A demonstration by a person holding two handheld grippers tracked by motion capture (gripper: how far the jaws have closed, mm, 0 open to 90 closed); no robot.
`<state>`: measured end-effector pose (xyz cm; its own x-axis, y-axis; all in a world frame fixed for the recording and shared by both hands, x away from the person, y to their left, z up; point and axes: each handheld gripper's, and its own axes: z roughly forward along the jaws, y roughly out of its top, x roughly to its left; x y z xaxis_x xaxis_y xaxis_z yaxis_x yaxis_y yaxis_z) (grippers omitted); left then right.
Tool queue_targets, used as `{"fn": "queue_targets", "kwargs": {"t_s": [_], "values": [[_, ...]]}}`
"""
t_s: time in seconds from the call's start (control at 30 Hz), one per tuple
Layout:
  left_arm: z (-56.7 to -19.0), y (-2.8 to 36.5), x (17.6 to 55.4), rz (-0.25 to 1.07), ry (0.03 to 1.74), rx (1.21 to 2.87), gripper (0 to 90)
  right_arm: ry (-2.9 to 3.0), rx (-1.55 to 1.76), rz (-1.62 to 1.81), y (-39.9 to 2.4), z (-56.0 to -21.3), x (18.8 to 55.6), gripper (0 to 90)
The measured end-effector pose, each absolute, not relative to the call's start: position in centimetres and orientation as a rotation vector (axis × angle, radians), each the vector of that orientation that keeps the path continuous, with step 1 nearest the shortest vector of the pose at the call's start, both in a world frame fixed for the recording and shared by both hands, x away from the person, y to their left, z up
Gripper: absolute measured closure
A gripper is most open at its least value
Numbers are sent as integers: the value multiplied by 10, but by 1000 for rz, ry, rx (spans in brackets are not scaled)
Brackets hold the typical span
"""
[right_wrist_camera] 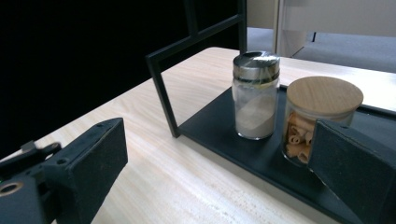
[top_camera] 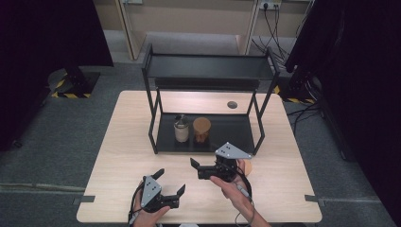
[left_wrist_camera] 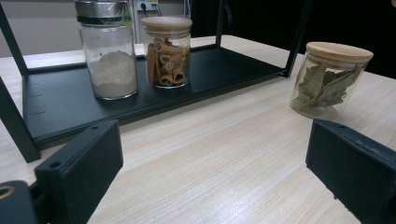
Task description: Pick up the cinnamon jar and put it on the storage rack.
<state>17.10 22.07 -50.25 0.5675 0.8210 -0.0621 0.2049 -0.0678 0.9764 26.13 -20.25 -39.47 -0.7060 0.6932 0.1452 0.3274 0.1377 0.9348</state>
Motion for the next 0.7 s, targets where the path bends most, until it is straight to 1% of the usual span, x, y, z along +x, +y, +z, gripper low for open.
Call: {"fn": "queue_targets", "kwargs": {"t_s": [0.7], "values": [[-503,221,172,636,896,1589,31,2130,949,1626,-219,-415,240,50]]}}
